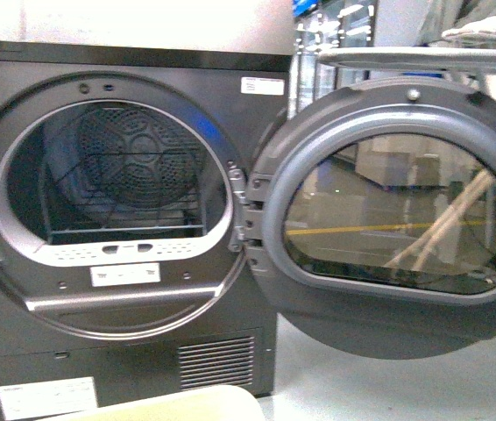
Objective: Move hamper under clothes hanger
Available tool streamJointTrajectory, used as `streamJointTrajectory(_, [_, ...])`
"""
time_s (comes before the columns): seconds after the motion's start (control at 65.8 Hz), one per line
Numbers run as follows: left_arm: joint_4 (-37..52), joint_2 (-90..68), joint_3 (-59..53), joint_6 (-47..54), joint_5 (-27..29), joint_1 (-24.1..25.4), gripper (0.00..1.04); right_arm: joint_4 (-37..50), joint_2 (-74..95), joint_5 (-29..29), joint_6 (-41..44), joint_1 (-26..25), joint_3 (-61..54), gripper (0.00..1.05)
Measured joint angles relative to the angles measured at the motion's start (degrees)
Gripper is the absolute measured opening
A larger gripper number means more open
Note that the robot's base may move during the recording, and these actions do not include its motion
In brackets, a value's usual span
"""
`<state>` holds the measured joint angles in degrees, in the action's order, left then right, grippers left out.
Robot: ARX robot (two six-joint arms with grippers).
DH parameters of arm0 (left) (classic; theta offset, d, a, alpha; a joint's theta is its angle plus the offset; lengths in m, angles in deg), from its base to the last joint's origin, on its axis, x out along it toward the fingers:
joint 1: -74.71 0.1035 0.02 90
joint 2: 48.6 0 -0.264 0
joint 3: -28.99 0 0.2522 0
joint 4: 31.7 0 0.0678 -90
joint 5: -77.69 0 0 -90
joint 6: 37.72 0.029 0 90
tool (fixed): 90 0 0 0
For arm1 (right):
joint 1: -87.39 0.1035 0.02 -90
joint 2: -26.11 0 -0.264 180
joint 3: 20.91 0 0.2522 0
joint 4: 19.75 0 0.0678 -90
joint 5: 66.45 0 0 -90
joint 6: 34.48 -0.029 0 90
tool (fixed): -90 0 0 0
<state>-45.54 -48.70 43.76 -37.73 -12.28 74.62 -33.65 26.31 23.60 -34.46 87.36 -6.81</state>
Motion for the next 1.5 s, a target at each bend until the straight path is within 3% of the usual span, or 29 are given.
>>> streamJointTrajectory(0.79, [0.0,0.1,0.0,0.0,0.0,0.1,0.98,0.0,0.0,0.0,0.0,0.0,0.0,0.97])
streamJointTrajectory(0.82, [-1.2,-0.7,0.3,-0.7,2.7,-0.7,0.98,0.0,0.0,0.0,0.0,0.0,0.0,0.97])
streamJointTrajectory(0.851, [-4.9,-4.0,2.1,-2.8,8.5,-1.6,0.98,-0.4,0.3,1.3,-0.5,-0.3,0.1,0.97])
streamJointTrajectory(0.881, [-4.7,-9.9,3.2,-4.2,14.6,-1.3,0.98,-2.8,1.8,6.1,-2.0,-1.8,1.2,0.97])
streamJointTrajectory(0.911, [-2.2,-14.6,3.8,-4.5,16.7,-0.5,0.98,-3.1,6.4,12.7,-4.1,-4.0,2.4,0.97])
streamJointTrajectory(0.942, [5.1,-24.8,5.6,-4.6,17.3,1.1,0.98,1.9,15.6,17.8,-6.4,-4.9,3.8,0.97])
streamJointTrajectory(1.033, [20.7,-50.7,14.3,-4.4,10.8,2.4,0.98,19.5,39.9,17.9,-7.8,-2.4,8.9,0.97])
streamJointTrajectory(1.078, [22.4,-64.5,20.8,-4.0,5.8,2.5,0.98,25.9,54.1,18.1,-7.5,-0.7,13.8,0.97])
streamJointTrajectory(1.109, [20.7,-72.2,25.0,-3.9,2.3,2.7,0.98,26.4,62.5,17.9,-6.7,0.3,17.5,0.97])
streamJointTrajectory(1.291, [13.5,-97.0,43.2,0.6,-2.3,2.2,0.98,21.0,87.4,16.1,-1.5,2.8,32.3,0.97])
streamJointTrajectory(1.504, [10.5,-112.9,57.3,3.1,-1.9,-1.6,0.98,18.2,104.0,12.2,1.8,2.8,45.4,0.97])
